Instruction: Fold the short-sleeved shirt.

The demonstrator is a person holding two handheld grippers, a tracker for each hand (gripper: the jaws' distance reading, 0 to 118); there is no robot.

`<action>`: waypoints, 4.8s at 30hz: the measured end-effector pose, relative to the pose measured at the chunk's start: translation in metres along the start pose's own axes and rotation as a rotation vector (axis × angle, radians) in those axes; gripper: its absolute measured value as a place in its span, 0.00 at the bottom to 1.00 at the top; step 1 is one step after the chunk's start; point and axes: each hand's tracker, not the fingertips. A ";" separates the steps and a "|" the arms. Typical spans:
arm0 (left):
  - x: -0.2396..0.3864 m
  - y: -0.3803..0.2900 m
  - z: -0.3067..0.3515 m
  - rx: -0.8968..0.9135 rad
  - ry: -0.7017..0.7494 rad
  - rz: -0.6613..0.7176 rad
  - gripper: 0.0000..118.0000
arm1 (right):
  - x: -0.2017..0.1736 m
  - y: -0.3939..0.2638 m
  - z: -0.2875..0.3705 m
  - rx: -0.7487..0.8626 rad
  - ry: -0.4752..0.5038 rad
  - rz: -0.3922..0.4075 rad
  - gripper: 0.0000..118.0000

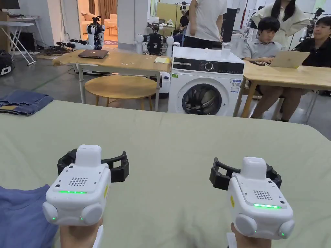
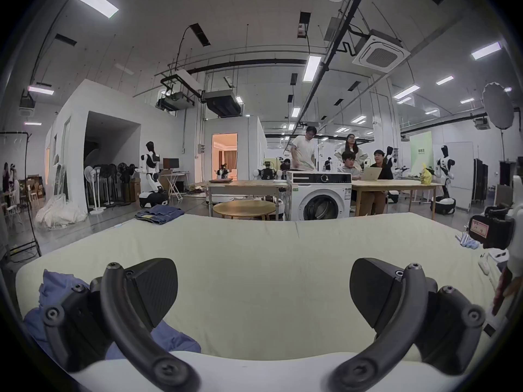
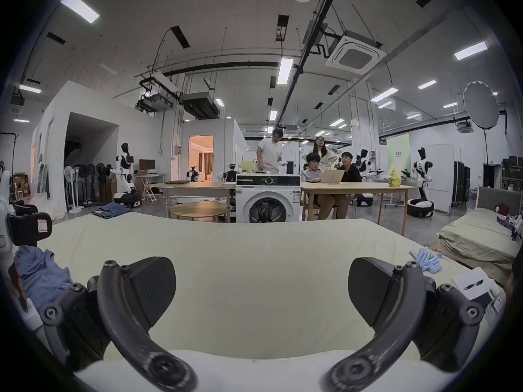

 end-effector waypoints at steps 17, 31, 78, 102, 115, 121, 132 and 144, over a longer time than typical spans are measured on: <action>0.004 0.001 0.000 -0.024 -0.010 -0.065 1.00 | -0.009 -0.006 0.001 -0.023 -0.007 0.115 1.00; 0.000 0.015 -0.001 -0.047 0.010 -0.200 1.00 | 0.005 0.023 -0.002 -0.006 -0.010 0.074 1.00; 0.003 0.014 0.008 -0.012 -0.022 -0.003 0.23 | -0.015 0.014 0.009 -0.032 -0.051 0.006 0.28; -0.100 0.035 0.050 -0.009 0.161 -0.049 0.00 | -0.123 0.034 0.012 0.003 0.138 0.045 0.00; -0.235 0.027 0.113 -0.241 0.353 0.042 0.00 | -0.270 0.021 0.022 -0.046 0.430 0.085 0.00; -0.281 0.004 0.102 -0.515 0.318 0.091 0.31 | -0.291 0.008 0.022 -0.086 0.483 0.119 0.00; -0.315 -0.078 0.038 -0.977 0.173 0.220 0.70 | -0.279 -0.016 0.005 -0.156 0.462 0.176 0.00; -0.293 -0.111 0.029 -0.953 0.186 0.083 0.40 | -0.259 -0.020 0.008 -0.194 0.408 0.186 0.00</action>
